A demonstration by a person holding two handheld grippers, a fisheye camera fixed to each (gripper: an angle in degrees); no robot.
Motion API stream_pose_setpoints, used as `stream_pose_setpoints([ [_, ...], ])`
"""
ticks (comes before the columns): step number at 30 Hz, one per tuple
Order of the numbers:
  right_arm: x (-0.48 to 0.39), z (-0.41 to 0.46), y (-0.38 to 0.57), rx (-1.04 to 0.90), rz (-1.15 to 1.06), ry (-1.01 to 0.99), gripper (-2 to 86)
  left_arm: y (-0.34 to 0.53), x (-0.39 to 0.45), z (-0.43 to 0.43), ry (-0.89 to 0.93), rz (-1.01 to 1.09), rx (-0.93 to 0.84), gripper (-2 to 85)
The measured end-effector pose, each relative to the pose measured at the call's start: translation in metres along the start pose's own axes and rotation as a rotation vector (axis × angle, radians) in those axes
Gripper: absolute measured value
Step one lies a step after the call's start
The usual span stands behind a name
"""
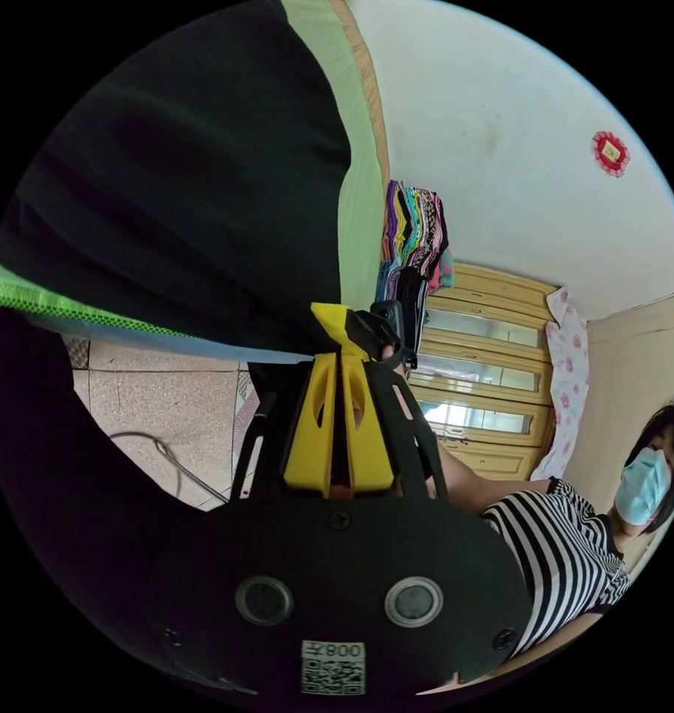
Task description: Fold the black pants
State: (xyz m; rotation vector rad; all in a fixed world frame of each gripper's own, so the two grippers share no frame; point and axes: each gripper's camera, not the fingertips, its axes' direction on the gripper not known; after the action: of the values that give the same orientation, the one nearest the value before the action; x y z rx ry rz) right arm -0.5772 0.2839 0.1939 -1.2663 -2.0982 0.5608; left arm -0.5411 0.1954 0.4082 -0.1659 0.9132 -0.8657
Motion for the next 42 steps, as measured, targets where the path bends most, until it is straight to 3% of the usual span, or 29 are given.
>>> stream_pose_setpoints([
  [6,-0.017,-0.008,0.002,0.01,-0.026,-0.01,2.2,0.018,-0.001,-0.025,-0.03,0.045,0.035,0.4],
  [26,-0.085,-0.037,0.021,0.03,-0.128,-0.025,1.9,0.074,-0.069,-0.151,0.047,-0.161,0.593,10.8],
  [31,-0.093,-0.045,0.028,0.044,-0.138,-0.041,2.1,0.072,-0.087,-0.161,0.111,-0.212,0.626,12.2],
  [42,-0.093,-0.059,0.039,0.057,-0.127,-0.023,2.2,0.049,-0.087,-0.176,0.008,-0.217,0.57,12.2],
])
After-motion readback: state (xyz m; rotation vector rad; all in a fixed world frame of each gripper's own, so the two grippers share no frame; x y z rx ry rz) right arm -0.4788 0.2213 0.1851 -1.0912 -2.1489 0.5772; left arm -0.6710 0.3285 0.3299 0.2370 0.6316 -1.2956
